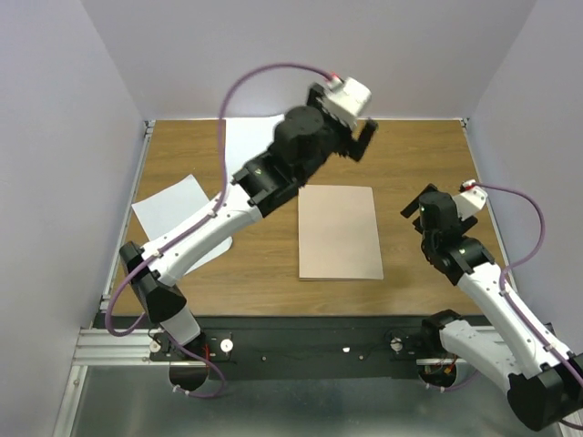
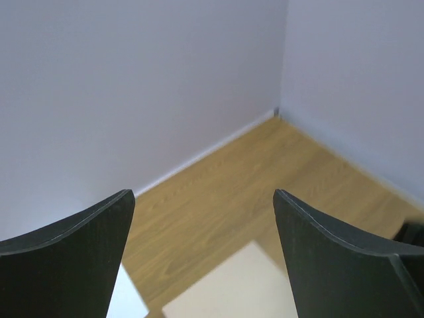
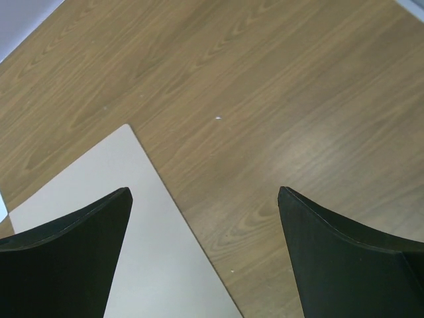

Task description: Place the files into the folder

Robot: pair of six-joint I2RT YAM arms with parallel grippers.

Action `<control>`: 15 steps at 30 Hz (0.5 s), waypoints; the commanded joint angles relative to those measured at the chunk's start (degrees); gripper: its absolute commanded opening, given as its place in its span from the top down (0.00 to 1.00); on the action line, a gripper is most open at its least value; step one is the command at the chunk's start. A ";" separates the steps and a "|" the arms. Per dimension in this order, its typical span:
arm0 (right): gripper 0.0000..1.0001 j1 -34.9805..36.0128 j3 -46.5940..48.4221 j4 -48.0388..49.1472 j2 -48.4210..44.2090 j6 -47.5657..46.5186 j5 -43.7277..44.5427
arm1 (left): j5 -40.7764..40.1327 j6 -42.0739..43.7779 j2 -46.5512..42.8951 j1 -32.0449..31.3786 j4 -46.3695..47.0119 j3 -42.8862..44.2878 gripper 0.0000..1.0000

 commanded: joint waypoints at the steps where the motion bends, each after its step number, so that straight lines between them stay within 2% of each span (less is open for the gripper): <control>1: 0.00 -0.47 1.11 -9.51 -4.19 4.13 8.51 | 5.84 19.45 1.79 -6.28 -6.82 -10.60 0.05; 5: 0.00 -0.56 0.85 -10.30 -6.31 3.78 7.82 | 8.68 33.75 -0.24 -11.72 -4.81 -25.17 0.05; 9: 0.00 -0.56 1.81 -12.14 -5.00 2.64 6.32 | 7.61 35.90 1.25 -16.05 -5.67 -31.18 0.05; 15: 0.00 -0.56 2.34 -14.60 -5.43 2.11 10.80 | 23.86 41.86 -0.24 -18.34 -7.95 -40.32 0.05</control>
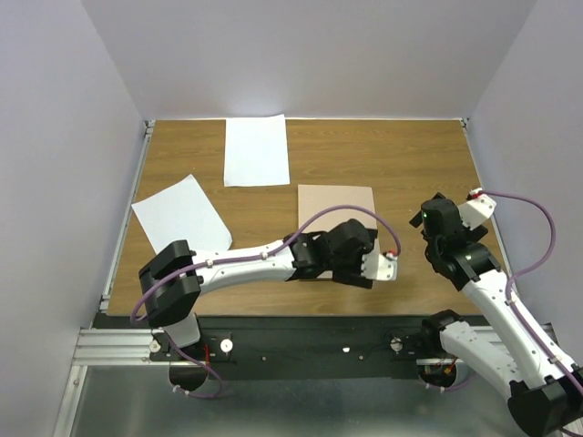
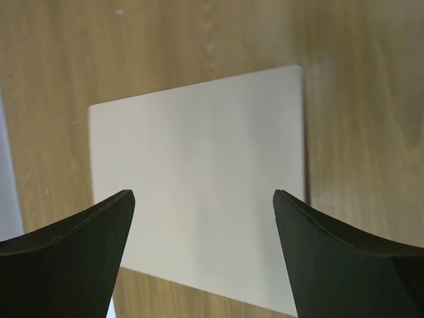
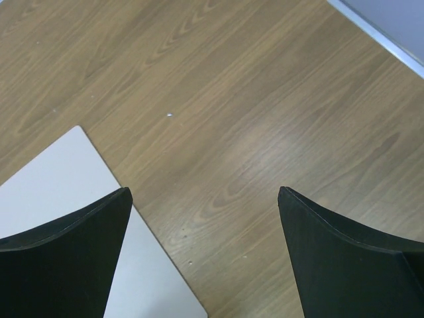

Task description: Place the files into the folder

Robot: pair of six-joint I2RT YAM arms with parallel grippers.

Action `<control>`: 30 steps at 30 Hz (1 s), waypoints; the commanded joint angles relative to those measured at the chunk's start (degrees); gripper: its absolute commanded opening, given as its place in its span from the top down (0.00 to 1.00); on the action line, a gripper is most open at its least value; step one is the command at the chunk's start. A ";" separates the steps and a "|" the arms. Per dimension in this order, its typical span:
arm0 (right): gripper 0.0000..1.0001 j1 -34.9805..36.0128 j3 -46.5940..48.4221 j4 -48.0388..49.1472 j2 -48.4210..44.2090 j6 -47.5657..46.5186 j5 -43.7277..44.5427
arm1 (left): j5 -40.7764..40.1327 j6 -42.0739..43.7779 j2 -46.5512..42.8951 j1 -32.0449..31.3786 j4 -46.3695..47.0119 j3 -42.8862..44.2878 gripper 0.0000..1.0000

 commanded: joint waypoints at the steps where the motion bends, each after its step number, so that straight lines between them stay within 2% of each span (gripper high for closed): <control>1: 0.00 -0.28 2.17 -4.11 -1.69 0.19 5.49 | 13.34 9.21 -1.93 -0.83 -2.43 -5.38 0.05; 5: 0.00 -0.28 2.26 -4.55 -4.06 -0.17 4.70 | 8.52 8.09 -1.75 -2.41 0.98 -11.35 0.05; 11: 0.00 -0.28 1.02 -5.08 -7.15 0.36 5.05 | 2.62 7.03 -1.49 -3.91 4.86 -14.52 0.05; 16: 0.00 -0.28 0.94 -5.35 -8.38 1.06 5.76 | -2.99 6.59 -1.75 -6.37 13.02 -19.97 0.05; 21: 0.00 -0.28 1.02 -5.43 -8.47 1.42 6.28 | -6.16 5.54 -0.87 -6.37 14.17 -19.54 0.09; 23: 0.00 -0.19 1.02 -5.52 -8.64 1.50 6.28 | -7.56 5.10 -0.43 -6.28 14.09 -19.45 0.15; 30: 0.00 -0.28 1.20 -5.87 -10.40 1.42 6.46 | -7.31 5.28 0.27 -5.93 16.10 -20.15 0.19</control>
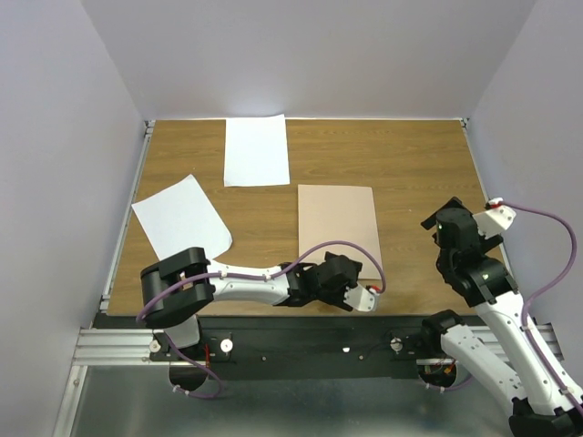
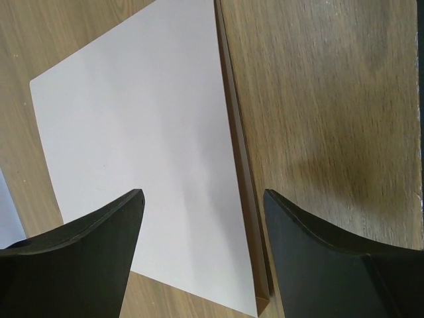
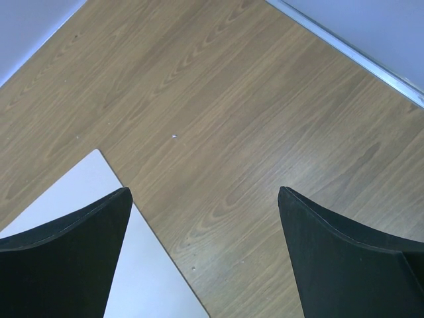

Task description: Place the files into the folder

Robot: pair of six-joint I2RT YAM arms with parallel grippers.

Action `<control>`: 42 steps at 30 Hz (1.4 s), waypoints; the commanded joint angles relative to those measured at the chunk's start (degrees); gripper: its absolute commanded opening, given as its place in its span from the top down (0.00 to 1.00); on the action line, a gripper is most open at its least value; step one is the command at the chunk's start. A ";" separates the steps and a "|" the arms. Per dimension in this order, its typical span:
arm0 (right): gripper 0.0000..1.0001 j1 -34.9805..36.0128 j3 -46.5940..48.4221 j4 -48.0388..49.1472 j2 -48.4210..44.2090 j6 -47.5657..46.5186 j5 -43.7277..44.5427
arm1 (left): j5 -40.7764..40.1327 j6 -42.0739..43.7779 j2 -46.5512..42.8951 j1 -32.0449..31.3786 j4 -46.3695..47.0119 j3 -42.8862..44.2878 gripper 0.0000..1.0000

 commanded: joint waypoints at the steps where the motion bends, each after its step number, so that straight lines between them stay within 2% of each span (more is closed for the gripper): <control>1: 0.00 -0.28 0.65 -2.00 -2.20 1.29 2.94 | -1.34 -0.45 0.71 0.02 2.80 -0.17 0.19; 16: 0.00 -0.28 1.36 -2.18 -1.50 1.81 3.38 | -0.28 0.34 3.17 1.86 5.08 -1.32 0.19; 25: 0.00 -0.28 1.53 -2.18 -1.33 1.99 3.03 | -0.99 0.95 5.10 2.91 6.40 -1.14 0.27; 26: 0.00 -0.28 1.53 -2.18 -1.33 2.08 3.03 | -0.99 0.87 5.37 3.09 6.49 -1.06 0.31; 34: 0.00 -0.28 1.45 -2.18 -1.42 2.34 3.12 | -0.72 1.39 6.60 3.18 6.40 -0.70 0.39; 40: 0.00 -0.28 1.27 -2.18 -1.50 2.52 2.68 | -0.55 1.31 6.95 3.27 5.96 -0.53 0.58; 42: 0.00 -0.28 1.18 -2.18 -1.59 2.52 2.33 | -0.72 0.96 6.78 3.18 5.61 -0.18 0.69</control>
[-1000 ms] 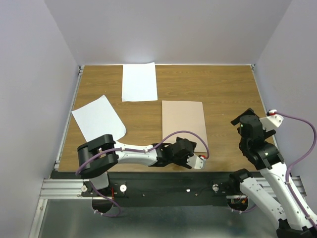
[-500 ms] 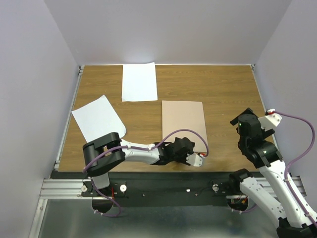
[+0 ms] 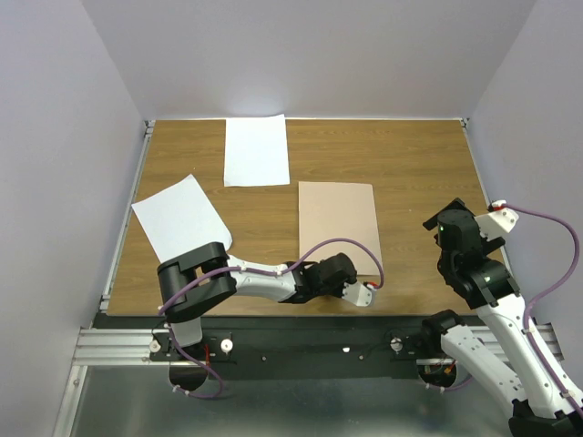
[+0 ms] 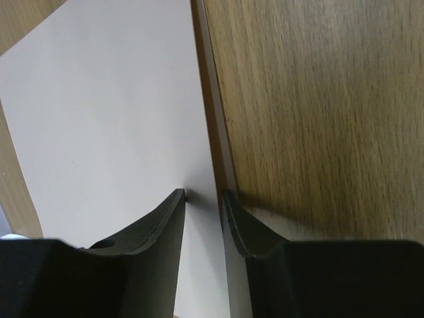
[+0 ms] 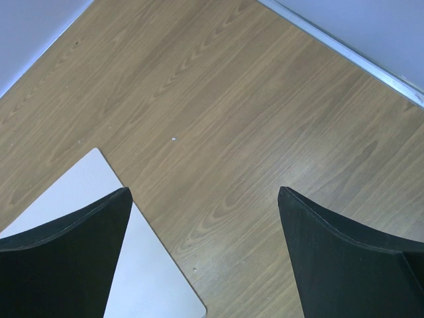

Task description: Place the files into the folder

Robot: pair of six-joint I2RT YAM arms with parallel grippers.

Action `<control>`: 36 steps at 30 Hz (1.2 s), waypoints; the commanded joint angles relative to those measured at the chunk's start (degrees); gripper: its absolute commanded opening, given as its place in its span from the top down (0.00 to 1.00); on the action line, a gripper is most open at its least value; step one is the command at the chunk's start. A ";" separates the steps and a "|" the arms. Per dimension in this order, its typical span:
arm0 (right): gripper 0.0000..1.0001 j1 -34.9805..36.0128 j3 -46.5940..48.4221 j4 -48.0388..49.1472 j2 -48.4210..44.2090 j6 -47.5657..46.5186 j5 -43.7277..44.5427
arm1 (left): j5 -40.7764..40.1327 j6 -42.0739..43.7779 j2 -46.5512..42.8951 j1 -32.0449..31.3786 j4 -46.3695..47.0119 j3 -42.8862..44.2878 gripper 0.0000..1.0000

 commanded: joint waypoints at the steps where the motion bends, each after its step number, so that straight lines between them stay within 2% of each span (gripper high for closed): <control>1: 0.00 -0.28 1.16 -1.31 -0.67 1.47 1.63 | -0.15 -0.44 0.63 0.23 -0.03 0.89 0.73; 2: 0.00 -0.28 1.16 -1.31 -0.94 1.55 1.37 | -0.15 -0.45 0.55 0.32 -0.12 0.98 0.82; 4: 0.00 -0.28 1.16 -1.31 -1.37 1.64 0.40 | -0.24 -0.71 0.46 0.23 -0.29 1.16 0.86; 5: 0.00 -0.28 1.16 -1.31 -1.55 1.64 -0.04 | -0.59 -0.80 0.37 0.23 -0.21 1.25 1.00; 11: 0.00 -0.28 1.42 -1.13 -1.91 1.82 -6.10 | -2.87 -4.48 -0.94 0.40 0.23 2.04 1.00; 19: 0.00 -0.28 2.04 1.24 3.54 4.44 -23.50 | -8.58 -15.64 -3.49 0.40 3.39 4.94 1.00; 24: 0.00 -0.37 -1.21 5.54 4.16 7.35 -32.98 | -10.43 -20.66 -4.03 0.49 6.20 5.64 1.00; 31: 0.00 -0.28 -6.92 11.69 4.42 13.32 -39.59 | -11.23 -23.21 -3.41 0.58 6.12 7.75 1.00; 36: 0.03 -0.28 -11.58 18.72 8.62 13.16 -40.74 | -9.91 -23.65 -3.67 0.58 5.77 7.93 1.00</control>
